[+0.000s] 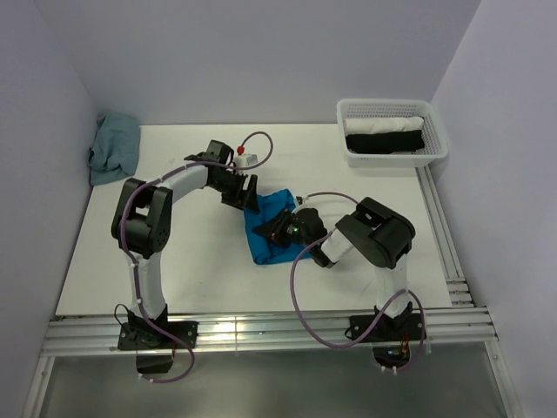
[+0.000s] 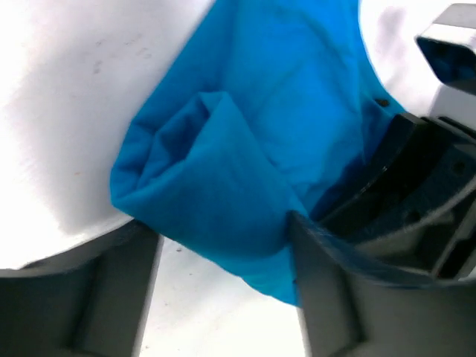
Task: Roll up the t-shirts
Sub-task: Roll the tshirt
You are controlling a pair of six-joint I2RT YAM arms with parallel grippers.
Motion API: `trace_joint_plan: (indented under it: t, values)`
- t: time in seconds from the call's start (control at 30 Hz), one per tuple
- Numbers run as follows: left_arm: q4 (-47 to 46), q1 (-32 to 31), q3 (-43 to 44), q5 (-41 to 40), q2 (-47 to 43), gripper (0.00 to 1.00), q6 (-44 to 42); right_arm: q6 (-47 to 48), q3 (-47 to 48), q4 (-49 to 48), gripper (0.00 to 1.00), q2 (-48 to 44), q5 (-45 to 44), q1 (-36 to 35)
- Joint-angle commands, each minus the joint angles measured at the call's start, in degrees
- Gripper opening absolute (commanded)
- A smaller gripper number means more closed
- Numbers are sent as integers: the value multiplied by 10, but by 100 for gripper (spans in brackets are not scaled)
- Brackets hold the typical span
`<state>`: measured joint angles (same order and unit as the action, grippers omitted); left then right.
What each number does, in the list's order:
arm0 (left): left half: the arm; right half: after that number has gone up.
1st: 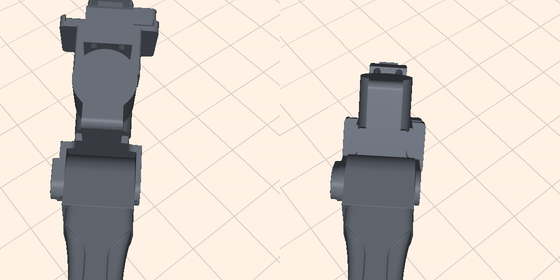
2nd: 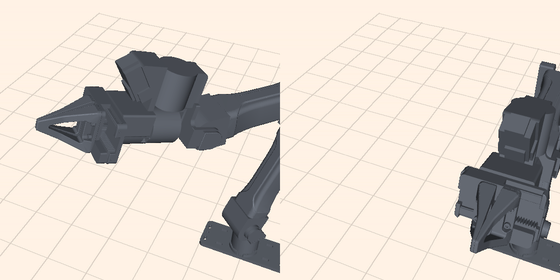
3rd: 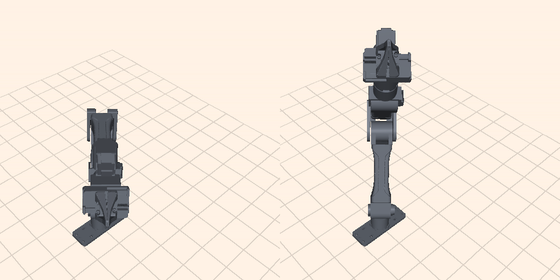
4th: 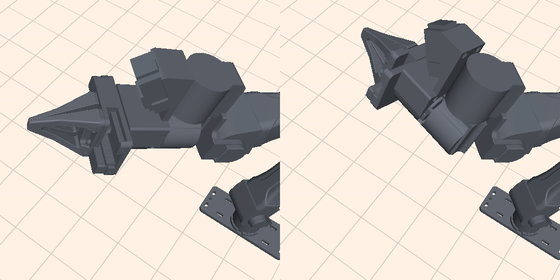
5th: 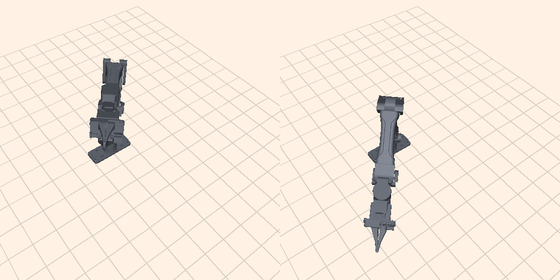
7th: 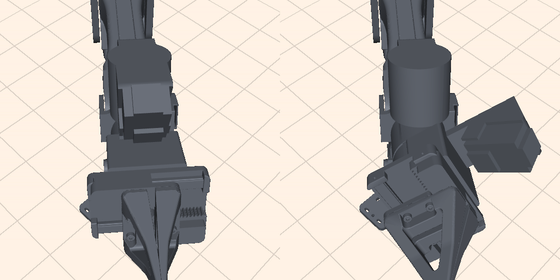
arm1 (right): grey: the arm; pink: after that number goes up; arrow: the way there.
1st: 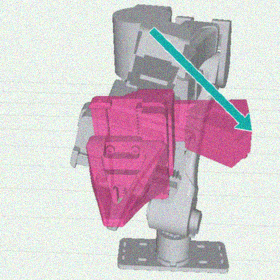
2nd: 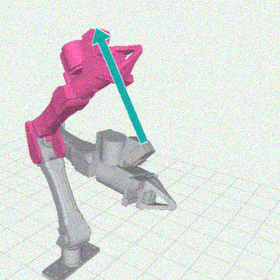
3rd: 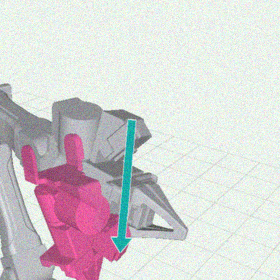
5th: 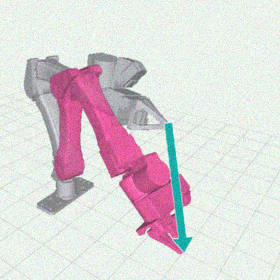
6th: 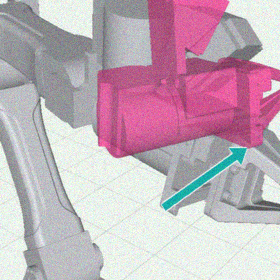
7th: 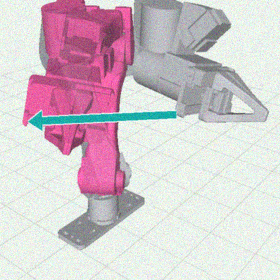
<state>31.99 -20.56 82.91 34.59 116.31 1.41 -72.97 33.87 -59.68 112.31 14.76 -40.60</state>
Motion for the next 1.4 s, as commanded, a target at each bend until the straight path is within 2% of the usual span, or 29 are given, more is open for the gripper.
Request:
trace_joint_plan:
  t: [0.0,0.03,0.13,0.27,0.47,0.57,0.77,0.93,1.23,1.37]
  values:
    - [-33,-12,20,-67,4,67,31,-11,9,-13,31,11,26,1]
    - [-16,-19,26,-83,6,44,30,-1,8,-2,34,6,19,0]
    - [16,-36,44,-116,8,20,18,37,13,79,40,-32,-11,-5]
    - [70,-51,77,-152,17,7,1,95,45,272,43,-89,-77,-28]
    - [141,-60,134,-208,51,4,-27,136,75,441,46,-146,-176,-96]
    - [153,-60,151,-217,66,5,-30,126,64,471,46,-162,-206,-125]
    - [177,-63,171,-234,86,6,-33,88,4,472,47,-214,-239,-164]
    - [195,-66,187,-248,96,7,-35,85,5,524,48,-242,-275,-217]
    - [201,-73,188,-254,100,9,-43,113,80,684,52,-324,-360,-251]
    - [206,-74,190,-254,102,9,-44,154,164,748,54,-351,-409,-252]
